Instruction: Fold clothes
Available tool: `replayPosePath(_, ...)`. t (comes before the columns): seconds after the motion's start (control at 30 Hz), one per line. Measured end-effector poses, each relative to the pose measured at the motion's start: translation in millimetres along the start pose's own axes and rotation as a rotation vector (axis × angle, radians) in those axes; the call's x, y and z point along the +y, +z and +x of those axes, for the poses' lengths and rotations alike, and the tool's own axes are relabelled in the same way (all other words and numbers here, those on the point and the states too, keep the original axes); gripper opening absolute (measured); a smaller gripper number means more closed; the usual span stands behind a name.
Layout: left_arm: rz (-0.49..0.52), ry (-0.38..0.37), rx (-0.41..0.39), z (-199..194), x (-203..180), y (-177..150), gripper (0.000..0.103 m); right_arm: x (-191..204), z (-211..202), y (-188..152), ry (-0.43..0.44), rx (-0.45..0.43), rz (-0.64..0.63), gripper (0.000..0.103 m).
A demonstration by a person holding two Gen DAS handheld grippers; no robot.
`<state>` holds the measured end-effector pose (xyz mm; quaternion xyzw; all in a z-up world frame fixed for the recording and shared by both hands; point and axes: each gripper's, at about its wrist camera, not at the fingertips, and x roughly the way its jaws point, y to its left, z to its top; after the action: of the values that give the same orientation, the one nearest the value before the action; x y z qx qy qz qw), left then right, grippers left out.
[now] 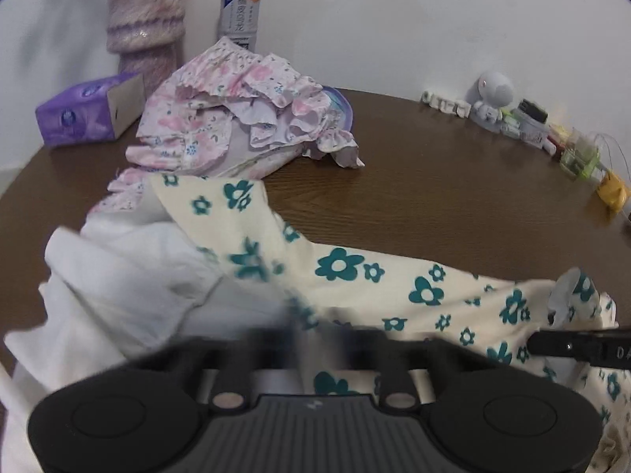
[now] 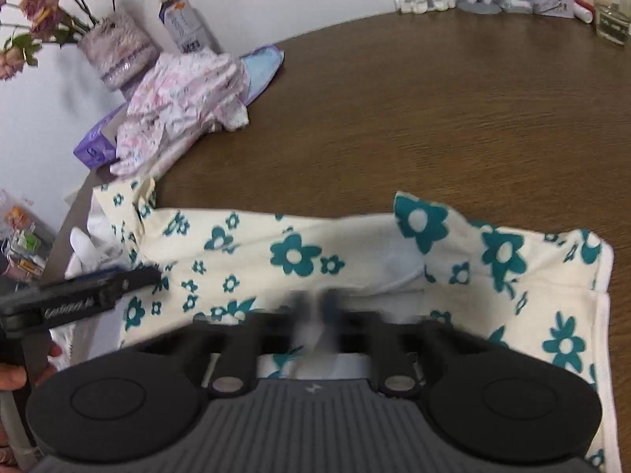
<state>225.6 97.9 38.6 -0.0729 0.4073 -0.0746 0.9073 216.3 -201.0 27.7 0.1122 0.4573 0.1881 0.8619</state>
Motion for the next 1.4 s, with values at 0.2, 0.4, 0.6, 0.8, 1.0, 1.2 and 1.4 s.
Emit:
replayPosePath(0.2,-0.029,-0.055,-0.071,-7,-5,1,0.001,-6,-6,19,0.018,-0.065,0.012,0.001)
replayPosePath(0.4,-0.118,-0.052,-0.012,12,4,-2,0.02,2,15,51,-0.044,-0.027,-0.042,0.001)
replayPosePath(0.6,-0.157,-0.047,-0.037,9,14,17,0.046,-10,32,33,-0.066,0.06,-0.004,0.029)
replayPosePath(0.8,-0.08,0.114,-0.036,38,6,34,0.009,-20,33,41,-0.069,0.022,0.114,0.039)
replayPosePath(1.0,-0.175,0.097,-0.135,32,20,27,0.006,-28,46,43,-0.056,0.003,0.116,0.001)
replayPosePath(1.2,-0.231,0.109,-0.127,39,23,24,0.014,-22,43,57,-0.047,-0.047,0.043,0.001)
replayPosePath(1.4,-0.274,0.118,-0.171,11,37,25,0.037,-24,51,57,-0.089,0.004,0.015,0.008)
